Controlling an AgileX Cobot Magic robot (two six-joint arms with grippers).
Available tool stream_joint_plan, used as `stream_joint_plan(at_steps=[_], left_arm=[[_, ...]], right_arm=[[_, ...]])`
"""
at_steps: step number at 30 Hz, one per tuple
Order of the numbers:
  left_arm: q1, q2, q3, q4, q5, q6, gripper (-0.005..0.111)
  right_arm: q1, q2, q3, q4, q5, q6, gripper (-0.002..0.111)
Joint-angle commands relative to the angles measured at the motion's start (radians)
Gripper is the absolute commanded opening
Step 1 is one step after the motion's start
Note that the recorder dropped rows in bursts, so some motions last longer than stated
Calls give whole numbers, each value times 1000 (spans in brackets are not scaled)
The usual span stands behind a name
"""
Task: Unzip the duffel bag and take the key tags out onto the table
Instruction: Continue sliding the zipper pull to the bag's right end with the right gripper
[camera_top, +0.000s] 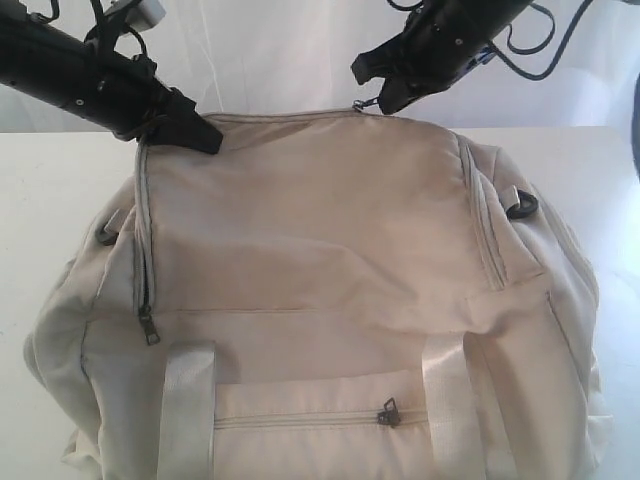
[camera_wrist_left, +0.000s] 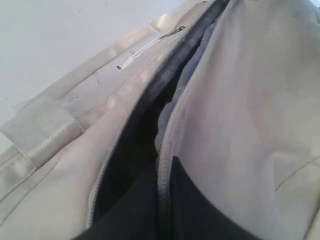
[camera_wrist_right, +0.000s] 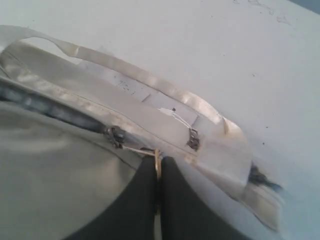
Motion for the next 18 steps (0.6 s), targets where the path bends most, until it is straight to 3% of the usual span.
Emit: stream_joint_plan(at_steps=[1,18], left_arm=[[13,-17,-3,49,28,-13,0],[13,-17,-3,51,28,-13,0]], right_arm=[[-61,-40,-2,-64,43,8,0],[-163,-181,107,-149,192,38,0]])
